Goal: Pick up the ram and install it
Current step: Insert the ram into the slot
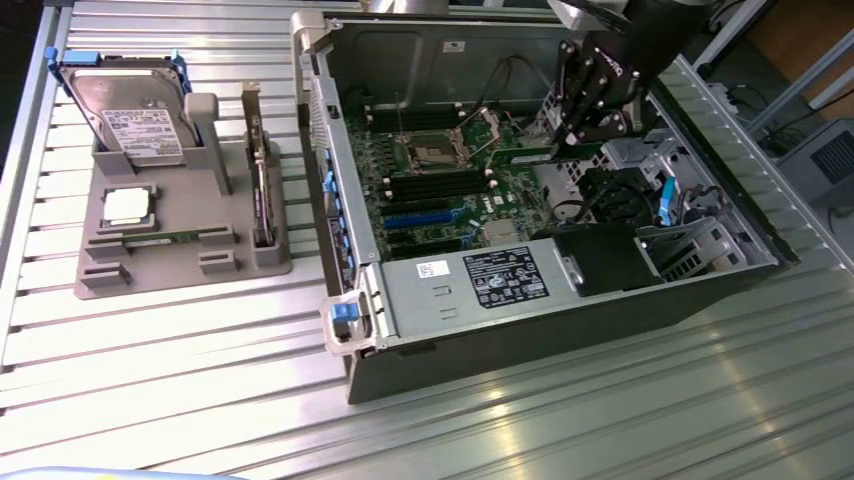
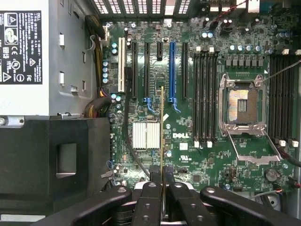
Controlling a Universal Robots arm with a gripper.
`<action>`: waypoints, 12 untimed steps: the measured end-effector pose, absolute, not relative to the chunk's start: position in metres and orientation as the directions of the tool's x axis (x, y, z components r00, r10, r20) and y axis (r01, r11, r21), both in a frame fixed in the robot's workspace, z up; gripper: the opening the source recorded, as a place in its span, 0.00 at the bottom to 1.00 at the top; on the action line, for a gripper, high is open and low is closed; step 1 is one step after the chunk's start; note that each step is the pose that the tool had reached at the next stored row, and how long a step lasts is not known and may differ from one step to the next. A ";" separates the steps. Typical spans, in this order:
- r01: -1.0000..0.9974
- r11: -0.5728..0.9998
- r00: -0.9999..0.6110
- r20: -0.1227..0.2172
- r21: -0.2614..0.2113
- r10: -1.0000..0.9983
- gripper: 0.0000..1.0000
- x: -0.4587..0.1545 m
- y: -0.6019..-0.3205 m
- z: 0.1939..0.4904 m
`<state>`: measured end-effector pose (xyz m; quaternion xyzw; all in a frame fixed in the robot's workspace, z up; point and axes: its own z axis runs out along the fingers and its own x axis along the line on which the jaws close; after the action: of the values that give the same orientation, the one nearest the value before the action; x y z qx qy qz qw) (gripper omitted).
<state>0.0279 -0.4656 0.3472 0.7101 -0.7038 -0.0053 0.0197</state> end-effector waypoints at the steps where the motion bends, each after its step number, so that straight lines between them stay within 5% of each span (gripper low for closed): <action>1: -0.999 -0.008 0.009 0.020 0.035 -1.000 0.13 0.028 -0.466 0.346; 12: -0.999 -0.008 0.009 0.020 0.035 -1.000 0.13 0.028 -0.466 0.326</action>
<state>0.0279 -0.4656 0.3257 0.7101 -0.7038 -0.0053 0.0197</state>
